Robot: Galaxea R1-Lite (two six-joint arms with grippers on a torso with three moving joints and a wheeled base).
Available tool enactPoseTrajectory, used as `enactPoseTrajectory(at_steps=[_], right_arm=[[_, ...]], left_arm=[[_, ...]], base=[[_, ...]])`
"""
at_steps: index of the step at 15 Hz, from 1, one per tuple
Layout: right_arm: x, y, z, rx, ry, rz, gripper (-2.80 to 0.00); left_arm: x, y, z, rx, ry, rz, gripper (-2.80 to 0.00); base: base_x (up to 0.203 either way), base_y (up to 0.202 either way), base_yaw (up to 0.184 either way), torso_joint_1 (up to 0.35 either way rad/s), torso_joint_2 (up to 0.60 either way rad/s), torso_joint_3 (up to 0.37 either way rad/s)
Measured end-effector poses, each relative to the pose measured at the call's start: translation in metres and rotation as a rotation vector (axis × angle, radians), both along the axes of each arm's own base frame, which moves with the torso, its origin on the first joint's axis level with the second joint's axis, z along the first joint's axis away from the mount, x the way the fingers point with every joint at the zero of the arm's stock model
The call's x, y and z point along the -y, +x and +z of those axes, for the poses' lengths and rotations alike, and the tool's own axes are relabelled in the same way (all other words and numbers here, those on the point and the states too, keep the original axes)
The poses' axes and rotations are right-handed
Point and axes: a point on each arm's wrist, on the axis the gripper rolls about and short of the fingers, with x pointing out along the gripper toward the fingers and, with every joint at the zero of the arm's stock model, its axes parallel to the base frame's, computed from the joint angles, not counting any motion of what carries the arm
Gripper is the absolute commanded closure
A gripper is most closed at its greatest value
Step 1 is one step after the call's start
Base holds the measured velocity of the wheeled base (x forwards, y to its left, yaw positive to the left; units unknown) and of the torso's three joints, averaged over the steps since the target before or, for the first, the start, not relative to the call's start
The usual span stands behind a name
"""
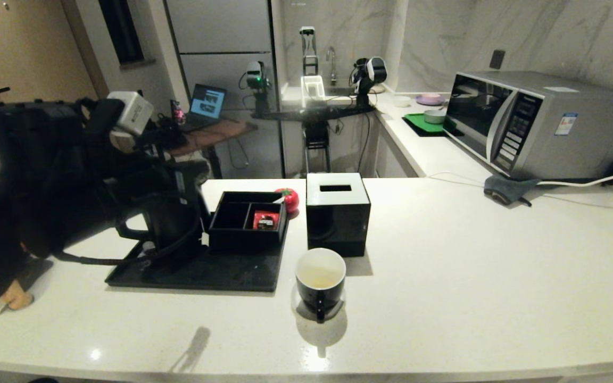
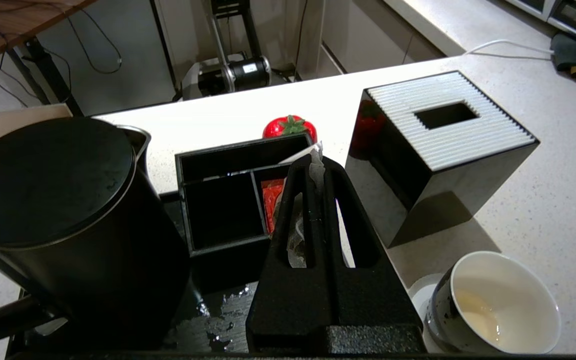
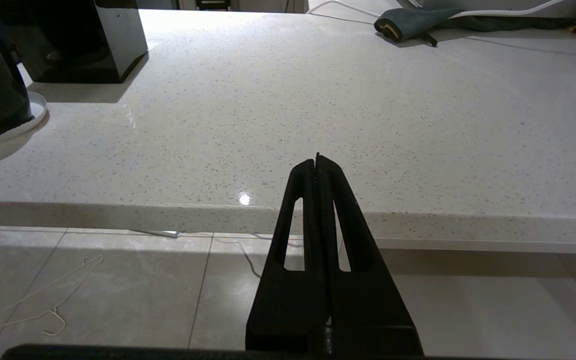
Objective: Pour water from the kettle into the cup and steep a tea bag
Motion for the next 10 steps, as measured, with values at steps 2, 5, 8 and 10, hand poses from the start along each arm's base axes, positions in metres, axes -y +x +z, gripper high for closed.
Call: enactPoseTrajectory(at_steps=[2,5,8,10], right_arm=[[0.0000,0.0000,0.0000,0.000,-0.018,0.001,0.00],[-0.0001,0.0000,0.0003,0.003,-0.057,0.002,0.00],[0.0000,0.0000,0.0012,0.012,-0.070,0.002,0.00],[-0.0002,-0.0003,0.0053,0.047,-0.076,0.006,0.00]], left_arm=[[-0.0005,-0.0004,-0.0021,-0.006,0.002,0.001,0.00],[-0.0006,-0.0013,-0.0047,-0.014,0.004,0.000,0.00],[-0.0009,-0.0024,-0.0045,-0.015,0.006,0.000,0.00],[-0.0014,-0.0039,-0.0047,-0.015,0.006,0.000,0.00]], base=[[0.000,0.000,0.000,0.000,0.00,0.000],[0.000,0.000,0.000,0.000,0.00,0.000],[0.000,0.000,0.000,0.000,0.00,0.000],[0.000,0.000,0.000,0.000,0.00,0.000]])
